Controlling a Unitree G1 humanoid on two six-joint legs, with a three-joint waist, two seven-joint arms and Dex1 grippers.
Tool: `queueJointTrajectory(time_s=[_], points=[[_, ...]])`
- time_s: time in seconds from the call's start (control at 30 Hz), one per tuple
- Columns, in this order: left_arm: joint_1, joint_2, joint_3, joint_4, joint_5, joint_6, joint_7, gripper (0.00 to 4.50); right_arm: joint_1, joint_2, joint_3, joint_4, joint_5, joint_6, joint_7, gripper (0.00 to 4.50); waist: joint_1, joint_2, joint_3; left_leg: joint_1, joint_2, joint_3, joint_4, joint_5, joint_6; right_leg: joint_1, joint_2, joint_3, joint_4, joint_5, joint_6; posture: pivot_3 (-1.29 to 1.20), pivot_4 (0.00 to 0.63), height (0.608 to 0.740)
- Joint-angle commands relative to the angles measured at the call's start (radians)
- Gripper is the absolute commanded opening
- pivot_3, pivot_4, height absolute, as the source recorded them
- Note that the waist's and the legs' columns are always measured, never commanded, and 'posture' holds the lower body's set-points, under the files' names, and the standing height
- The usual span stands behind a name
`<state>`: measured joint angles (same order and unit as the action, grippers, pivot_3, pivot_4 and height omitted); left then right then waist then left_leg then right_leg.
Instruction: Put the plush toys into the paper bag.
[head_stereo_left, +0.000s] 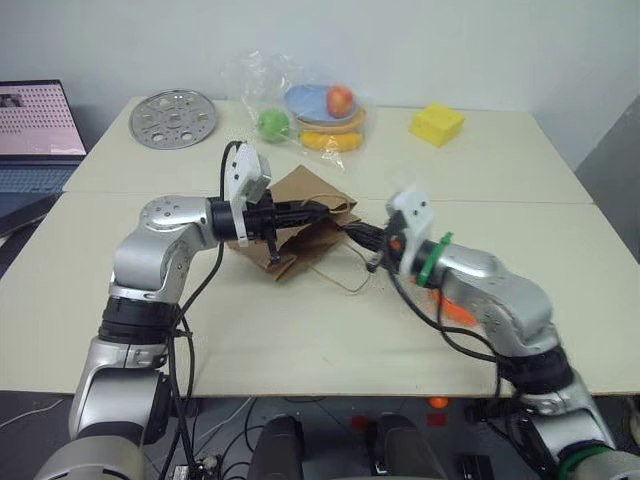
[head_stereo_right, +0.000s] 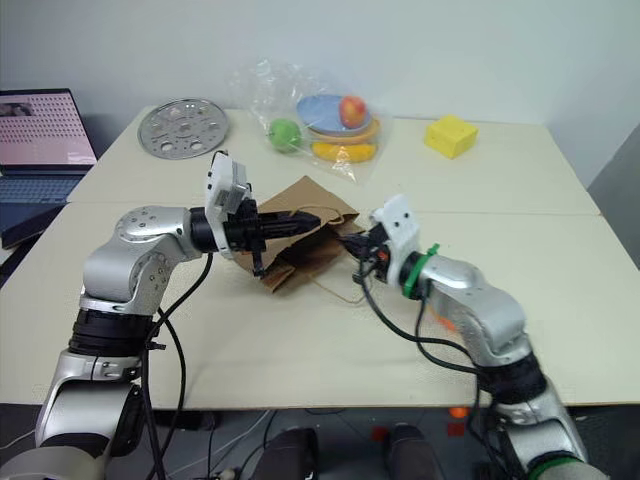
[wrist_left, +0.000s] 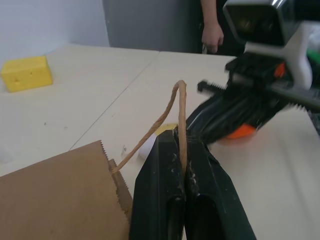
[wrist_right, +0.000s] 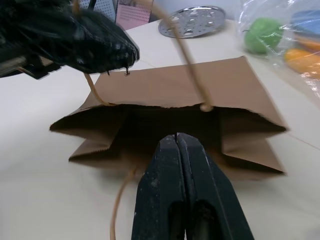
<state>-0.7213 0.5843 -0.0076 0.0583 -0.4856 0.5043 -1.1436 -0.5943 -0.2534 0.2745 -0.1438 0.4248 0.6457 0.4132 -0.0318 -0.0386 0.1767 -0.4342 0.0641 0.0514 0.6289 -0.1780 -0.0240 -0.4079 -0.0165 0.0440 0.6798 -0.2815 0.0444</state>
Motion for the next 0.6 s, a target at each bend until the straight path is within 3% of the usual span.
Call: queueJointTrajectory(time_s=[0.03, 0.3, 0.6], points=[[-0.029, -0.004, 0.054, -0.071, -0.072, 0.052, 0.026, 0.00, -0.042, 0.078, 0.043, 0.126, -0.083, -0.105, 0.010, 0.04, 0.000, 0.000, 0.000, 0.000, 0.000, 0.000, 0.000, 0.000, 0.000, 0.000, 0.000, 0.000, 0.000, 0.000, 0.000, 0.00, 0.150, 0.740], [-0.015, 0.027, 0.080, -0.095, -0.075, 0.059, 0.052, 0.00, -0.099, 0.247, 0.072, 0.520, -0.254, -0.268, -0.033, 0.04, 0.001, 0.000, 0.000, 0.000, 0.000, 0.000, 0.000, 0.000, 0.000, 0.000, 0.000, 0.000, 0.001, 0.000, 0.000, 0.00, 0.150, 0.740], [-0.094, -0.003, 0.139, -0.012, -0.050, -0.039, 0.158, 0.00, -0.066, 0.296, 0.071, 0.633, -0.377, -0.264, -0.082, 0.04, 0.000, 0.000, 0.000, 0.001, 0.000, -0.001, 0.000, 0.000, 0.000, 0.000, 0.000, -0.001, 0.001, 0.000, 0.000, 0.00, 0.150, 0.740]])
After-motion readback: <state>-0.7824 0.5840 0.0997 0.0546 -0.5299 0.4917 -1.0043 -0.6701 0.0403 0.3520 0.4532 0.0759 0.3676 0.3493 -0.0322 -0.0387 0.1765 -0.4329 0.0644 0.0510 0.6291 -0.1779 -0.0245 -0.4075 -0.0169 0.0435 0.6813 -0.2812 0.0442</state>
